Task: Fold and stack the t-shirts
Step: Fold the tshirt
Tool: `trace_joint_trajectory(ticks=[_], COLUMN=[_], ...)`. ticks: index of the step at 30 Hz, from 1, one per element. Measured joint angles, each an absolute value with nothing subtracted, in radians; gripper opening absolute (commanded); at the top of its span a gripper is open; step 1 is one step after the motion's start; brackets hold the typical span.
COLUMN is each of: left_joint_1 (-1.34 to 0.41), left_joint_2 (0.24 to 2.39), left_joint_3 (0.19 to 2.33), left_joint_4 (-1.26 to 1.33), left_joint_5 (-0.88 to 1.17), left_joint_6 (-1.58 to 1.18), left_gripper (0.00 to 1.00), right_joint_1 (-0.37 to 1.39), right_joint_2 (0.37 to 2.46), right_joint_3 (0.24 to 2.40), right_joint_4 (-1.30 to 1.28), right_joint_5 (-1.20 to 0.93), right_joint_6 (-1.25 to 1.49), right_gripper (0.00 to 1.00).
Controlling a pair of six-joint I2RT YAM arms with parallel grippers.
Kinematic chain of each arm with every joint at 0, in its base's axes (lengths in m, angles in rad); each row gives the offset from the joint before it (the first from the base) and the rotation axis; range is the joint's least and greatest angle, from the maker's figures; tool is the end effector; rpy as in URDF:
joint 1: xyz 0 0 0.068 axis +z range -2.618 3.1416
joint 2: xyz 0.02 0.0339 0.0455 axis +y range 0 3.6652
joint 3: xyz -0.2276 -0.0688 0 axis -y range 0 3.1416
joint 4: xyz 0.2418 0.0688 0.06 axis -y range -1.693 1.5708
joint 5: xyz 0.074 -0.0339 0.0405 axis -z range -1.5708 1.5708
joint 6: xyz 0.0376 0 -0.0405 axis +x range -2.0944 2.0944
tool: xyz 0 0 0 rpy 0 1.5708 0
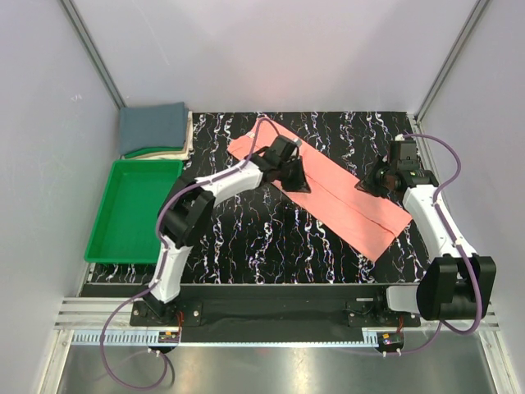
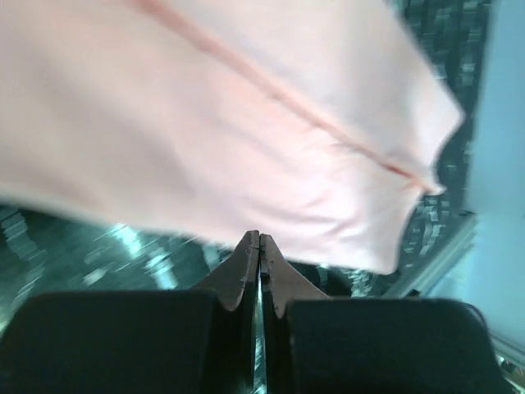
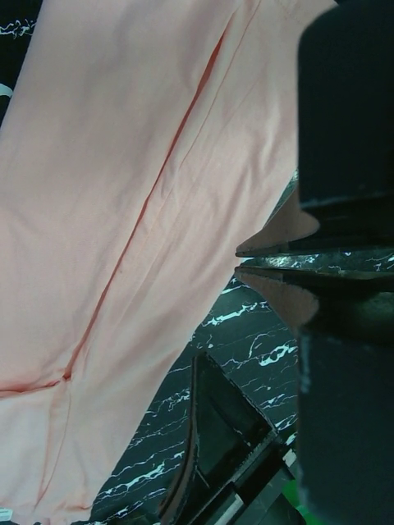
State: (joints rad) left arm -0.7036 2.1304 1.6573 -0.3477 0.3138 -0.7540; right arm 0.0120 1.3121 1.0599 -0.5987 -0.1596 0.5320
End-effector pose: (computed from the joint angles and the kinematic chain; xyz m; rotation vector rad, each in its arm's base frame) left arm 0.3419 -0.3053 0.1693 0.0966 2.6103 -0.9911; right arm 0.2841 0.0094 0.2477 0.5596 2.3908 0.4372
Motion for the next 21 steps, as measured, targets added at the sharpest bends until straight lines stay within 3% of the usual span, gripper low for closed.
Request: trace_joint_trajectory(ticks=[11,16,21], left_joint_1=[-0.784,-0.774,-0.732], left_joint_2=[2.384,2.343,2.203], left_joint_3=[1.774,1.701,1.494], left_joint_4=[-0.194,-0.175,-0.186], left_joint_5=[0.430,0.424,0.415], left_joint_6=[-0.863,-0.853,-0.825], left_gripper=[0.04,0.06,0.07], right_joint_1=[0.012,0.012,0.012], right_joint_2=[1.273,1.243,1.240], right_joint_3=[1.060,1.043,1.013], right_joint_4=[-0.585,-0.570,-0.564], right_joint_5=[-0.197,-0.200,-0.205], right_joint_6=[0.550,0.550,0.546], right_gripper=[0.15,0.15,0.15])
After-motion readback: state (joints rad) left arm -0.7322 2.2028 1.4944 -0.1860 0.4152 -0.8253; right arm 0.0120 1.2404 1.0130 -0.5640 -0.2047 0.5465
